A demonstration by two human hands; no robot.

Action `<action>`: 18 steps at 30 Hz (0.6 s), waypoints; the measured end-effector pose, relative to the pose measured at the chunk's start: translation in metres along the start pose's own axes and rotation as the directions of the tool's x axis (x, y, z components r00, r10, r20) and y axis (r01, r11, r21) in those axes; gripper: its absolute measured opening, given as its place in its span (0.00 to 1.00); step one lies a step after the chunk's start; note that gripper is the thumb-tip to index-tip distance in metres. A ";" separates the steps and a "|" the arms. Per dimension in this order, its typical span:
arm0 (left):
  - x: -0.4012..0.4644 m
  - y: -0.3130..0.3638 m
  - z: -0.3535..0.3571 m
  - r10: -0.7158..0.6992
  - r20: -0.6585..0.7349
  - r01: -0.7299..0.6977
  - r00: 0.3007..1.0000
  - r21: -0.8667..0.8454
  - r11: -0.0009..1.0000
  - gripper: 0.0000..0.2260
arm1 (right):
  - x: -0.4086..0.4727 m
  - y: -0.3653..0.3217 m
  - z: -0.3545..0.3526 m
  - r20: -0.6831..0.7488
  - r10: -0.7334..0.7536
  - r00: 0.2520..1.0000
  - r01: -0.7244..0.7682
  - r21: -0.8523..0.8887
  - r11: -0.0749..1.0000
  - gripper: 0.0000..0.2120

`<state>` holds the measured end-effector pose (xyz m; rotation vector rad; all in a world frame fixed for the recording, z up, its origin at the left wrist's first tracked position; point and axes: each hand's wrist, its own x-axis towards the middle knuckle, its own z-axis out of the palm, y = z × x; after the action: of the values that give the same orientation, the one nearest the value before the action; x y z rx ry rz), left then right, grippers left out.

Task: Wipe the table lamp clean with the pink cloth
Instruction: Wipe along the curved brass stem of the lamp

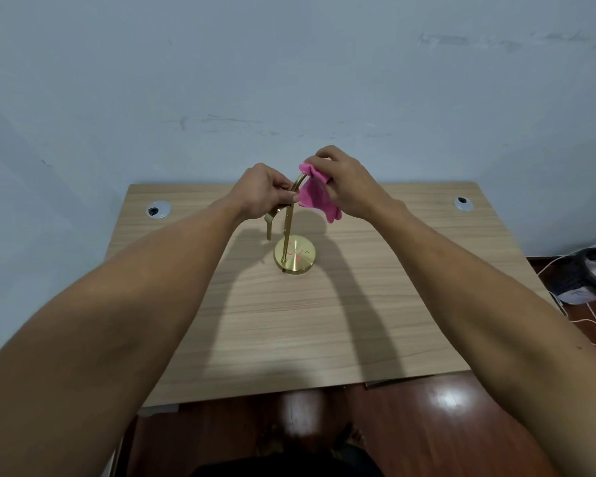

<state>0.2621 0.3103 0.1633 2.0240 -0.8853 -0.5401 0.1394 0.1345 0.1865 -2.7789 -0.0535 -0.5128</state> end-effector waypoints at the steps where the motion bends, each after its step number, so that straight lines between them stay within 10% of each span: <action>1: 0.001 -0.001 -0.001 -0.011 0.003 0.011 1.000 -0.015 1.000 0.08 | -0.001 -0.002 0.001 0.016 -0.073 0.997 0.074 -0.054 0.996 0.13; 5: 0.004 -0.001 -0.004 -0.039 0.032 0.041 0.999 -0.069 0.997 0.09 | 0.002 -0.002 0.002 0.105 -0.249 0.963 0.268 -0.237 0.934 0.12; 11: 0.001 0.000 -0.005 -0.059 0.025 0.061 0.998 -0.113 0.992 0.10 | 0.001 0.005 0.005 -0.059 -0.024 0.998 0.022 -0.037 0.999 0.11; 18: 0.004 0.000 -0.008 -0.079 0.035 0.082 0.996 -0.116 0.990 0.11 | 0.010 -0.001 0.002 0.061 -0.161 0.985 0.170 -0.193 0.966 0.17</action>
<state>0.2697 0.3114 0.1673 1.9557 -0.7741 -0.6541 0.1491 0.1356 0.1886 -2.9975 -0.2612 -0.5216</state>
